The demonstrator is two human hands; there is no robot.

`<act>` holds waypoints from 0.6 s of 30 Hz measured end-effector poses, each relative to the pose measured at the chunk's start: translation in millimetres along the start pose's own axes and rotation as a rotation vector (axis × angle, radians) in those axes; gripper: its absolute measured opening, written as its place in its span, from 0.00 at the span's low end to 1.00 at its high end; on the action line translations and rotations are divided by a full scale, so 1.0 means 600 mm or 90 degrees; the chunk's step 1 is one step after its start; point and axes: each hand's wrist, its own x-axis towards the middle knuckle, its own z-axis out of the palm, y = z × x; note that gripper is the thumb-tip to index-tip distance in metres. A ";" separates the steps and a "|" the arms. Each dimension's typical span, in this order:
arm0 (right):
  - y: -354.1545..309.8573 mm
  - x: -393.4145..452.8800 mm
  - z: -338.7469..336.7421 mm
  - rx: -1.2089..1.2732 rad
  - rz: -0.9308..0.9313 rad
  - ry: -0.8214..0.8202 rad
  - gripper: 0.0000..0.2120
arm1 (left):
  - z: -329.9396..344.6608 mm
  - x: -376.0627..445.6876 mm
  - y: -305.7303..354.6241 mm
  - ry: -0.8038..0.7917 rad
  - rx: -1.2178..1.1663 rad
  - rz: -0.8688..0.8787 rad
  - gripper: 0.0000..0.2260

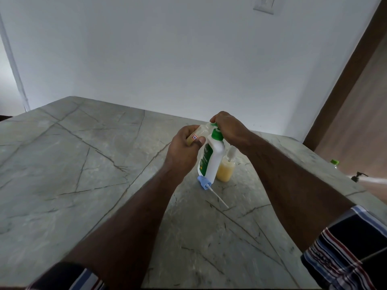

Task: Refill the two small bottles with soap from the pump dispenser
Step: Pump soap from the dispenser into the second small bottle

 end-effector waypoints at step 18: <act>-0.001 0.000 -0.002 -0.002 0.006 -0.005 0.18 | 0.000 -0.003 0.000 0.000 -0.013 -0.002 0.12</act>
